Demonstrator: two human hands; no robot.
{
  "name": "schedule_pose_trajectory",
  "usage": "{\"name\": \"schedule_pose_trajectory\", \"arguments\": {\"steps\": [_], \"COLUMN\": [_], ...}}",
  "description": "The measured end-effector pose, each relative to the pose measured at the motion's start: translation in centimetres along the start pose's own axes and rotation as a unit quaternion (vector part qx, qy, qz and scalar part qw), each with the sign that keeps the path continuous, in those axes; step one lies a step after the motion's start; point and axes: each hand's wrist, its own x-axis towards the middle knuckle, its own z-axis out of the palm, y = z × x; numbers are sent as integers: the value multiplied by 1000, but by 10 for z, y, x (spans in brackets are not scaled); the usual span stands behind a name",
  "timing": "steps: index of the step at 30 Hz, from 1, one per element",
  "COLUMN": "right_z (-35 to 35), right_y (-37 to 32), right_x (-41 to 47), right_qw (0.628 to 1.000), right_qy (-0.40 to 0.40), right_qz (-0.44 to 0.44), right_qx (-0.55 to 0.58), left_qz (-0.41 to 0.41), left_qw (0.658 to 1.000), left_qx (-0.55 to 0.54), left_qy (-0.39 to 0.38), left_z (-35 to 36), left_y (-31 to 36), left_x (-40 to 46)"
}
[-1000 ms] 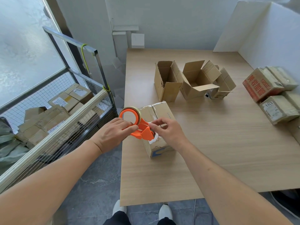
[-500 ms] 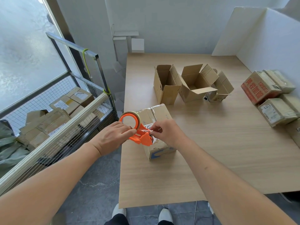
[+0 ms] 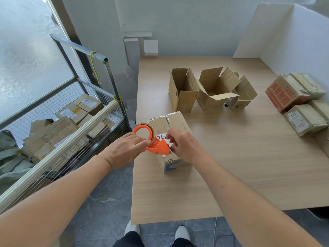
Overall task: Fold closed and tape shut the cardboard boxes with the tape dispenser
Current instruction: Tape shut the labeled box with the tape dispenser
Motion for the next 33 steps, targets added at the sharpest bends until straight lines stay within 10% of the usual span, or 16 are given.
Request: {"name": "schedule_pose_trajectory", "arguments": {"steps": [33], "right_z": [-26], "right_y": [54], "right_x": [-61], "right_qw": [981], "right_qy": [35], "right_qz": [146], "right_qx": [121], "left_qz": [-151], "left_qw": [986], "left_qx": [-52], "left_qy": [-50], "left_z": [-7], "left_y": [58], "left_x": [-44]}}
